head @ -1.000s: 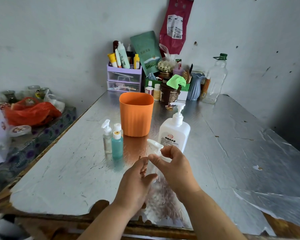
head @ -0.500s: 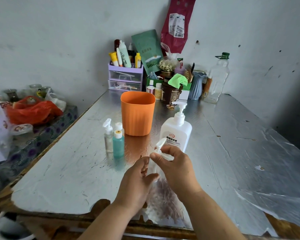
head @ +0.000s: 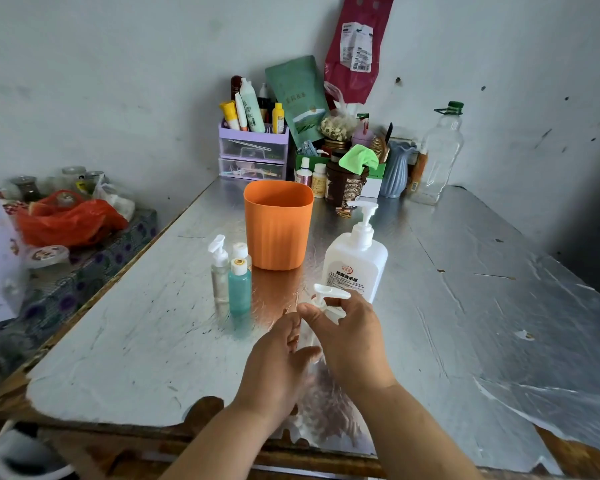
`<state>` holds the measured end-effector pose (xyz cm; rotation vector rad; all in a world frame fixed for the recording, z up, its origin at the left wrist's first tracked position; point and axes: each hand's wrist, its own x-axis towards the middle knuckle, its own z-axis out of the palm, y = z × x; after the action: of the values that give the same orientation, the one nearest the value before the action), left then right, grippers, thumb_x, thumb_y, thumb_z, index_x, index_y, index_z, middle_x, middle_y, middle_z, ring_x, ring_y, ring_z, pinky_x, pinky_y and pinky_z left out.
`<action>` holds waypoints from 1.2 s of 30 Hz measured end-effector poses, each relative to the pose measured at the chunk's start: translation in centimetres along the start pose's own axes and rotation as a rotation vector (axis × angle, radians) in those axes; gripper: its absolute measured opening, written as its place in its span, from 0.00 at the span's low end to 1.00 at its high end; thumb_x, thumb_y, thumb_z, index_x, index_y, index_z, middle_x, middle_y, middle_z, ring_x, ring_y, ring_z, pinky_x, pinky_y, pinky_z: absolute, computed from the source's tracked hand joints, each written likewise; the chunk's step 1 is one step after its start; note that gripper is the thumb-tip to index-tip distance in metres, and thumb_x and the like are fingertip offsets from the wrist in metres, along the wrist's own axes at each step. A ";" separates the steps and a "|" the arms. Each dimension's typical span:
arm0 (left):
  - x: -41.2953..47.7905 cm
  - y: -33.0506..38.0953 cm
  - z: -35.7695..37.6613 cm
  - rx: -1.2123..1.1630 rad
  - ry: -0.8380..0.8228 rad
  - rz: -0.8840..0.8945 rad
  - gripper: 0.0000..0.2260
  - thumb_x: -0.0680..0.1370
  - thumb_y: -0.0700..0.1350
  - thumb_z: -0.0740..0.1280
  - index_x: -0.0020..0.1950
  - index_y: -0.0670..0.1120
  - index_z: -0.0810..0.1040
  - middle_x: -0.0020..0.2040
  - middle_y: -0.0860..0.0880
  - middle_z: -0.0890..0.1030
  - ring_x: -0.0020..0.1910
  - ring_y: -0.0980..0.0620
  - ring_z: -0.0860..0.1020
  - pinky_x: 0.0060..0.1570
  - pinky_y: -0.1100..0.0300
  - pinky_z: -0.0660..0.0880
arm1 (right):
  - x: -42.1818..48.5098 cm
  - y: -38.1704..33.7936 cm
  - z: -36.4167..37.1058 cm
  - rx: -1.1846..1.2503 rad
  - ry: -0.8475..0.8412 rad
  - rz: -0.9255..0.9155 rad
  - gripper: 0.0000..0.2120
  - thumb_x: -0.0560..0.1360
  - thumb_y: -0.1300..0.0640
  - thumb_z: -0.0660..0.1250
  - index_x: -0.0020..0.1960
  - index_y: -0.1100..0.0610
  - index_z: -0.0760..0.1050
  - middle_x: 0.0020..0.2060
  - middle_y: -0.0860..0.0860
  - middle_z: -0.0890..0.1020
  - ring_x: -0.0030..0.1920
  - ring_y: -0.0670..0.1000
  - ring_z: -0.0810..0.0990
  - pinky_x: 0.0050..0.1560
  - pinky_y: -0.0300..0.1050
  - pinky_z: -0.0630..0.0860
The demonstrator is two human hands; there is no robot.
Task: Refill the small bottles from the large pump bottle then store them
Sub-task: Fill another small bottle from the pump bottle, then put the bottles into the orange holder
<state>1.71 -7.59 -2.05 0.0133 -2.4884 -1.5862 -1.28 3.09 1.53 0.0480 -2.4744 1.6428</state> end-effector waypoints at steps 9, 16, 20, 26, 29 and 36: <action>0.0 -0.6 0.0 0.008 0.017 -0.025 0.17 0.78 0.48 0.69 0.65 0.57 0.71 0.65 0.61 0.77 0.65 0.62 0.73 0.66 0.60 0.71 | -0.2 -0.7 -0.9 -0.065 -0.112 -0.053 0.24 0.63 0.35 0.72 0.54 0.45 0.73 0.55 0.44 0.75 0.59 0.46 0.73 0.59 0.41 0.72; 0.7 -0.5 -0.8 -0.131 0.075 -0.144 0.11 0.76 0.47 0.71 0.56 0.56 0.73 0.54 0.62 0.80 0.57 0.60 0.78 0.50 0.69 0.69 | 2.7 -2.9 -4.8 -0.018 0.303 -0.127 0.17 0.74 0.48 0.69 0.60 0.51 0.72 0.56 0.48 0.75 0.54 0.46 0.74 0.55 0.40 0.71; 1.4 -0.6 -2.8 -0.004 0.122 -0.125 0.16 0.76 0.52 0.70 0.62 0.54 0.70 0.56 0.62 0.76 0.55 0.61 0.75 0.50 0.71 0.67 | 6.8 -4.2 -6.3 -0.305 0.178 -0.027 0.26 0.72 0.46 0.68 0.67 0.53 0.70 0.61 0.50 0.74 0.63 0.53 0.71 0.64 0.49 0.70; 2.1 -1.8 -6.0 0.105 0.155 -0.124 0.24 0.75 0.54 0.71 0.67 0.50 0.70 0.64 0.54 0.78 0.60 0.54 0.78 0.61 0.58 0.74 | 9.2 -6.1 -6.5 -0.446 -0.027 -0.038 0.16 0.73 0.52 0.69 0.58 0.58 0.77 0.44 0.51 0.79 0.45 0.52 0.77 0.47 0.44 0.72; 2.0 -2.2 -6.8 0.144 0.151 -0.116 0.25 0.73 0.57 0.71 0.67 0.50 0.70 0.64 0.55 0.78 0.60 0.54 0.78 0.60 0.59 0.74 | 9.5 -6.4 -6.6 -0.458 -0.043 -0.048 0.17 0.73 0.50 0.71 0.57 0.59 0.78 0.43 0.51 0.78 0.43 0.51 0.76 0.44 0.43 0.72; 1.6 -2.7 -7.9 0.159 0.150 -0.105 0.26 0.73 0.57 0.72 0.67 0.51 0.70 0.64 0.55 0.78 0.61 0.53 0.78 0.62 0.53 0.76 | 9.9 -9.5 -6.5 -0.311 0.052 -0.181 0.18 0.69 0.44 0.74 0.48 0.57 0.77 0.41 0.51 0.81 0.41 0.51 0.78 0.41 0.45 0.75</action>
<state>1.22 -15.98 -0.99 0.2787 -2.5245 -1.3634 -9.07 5.96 14.25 0.1809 -2.5688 1.1622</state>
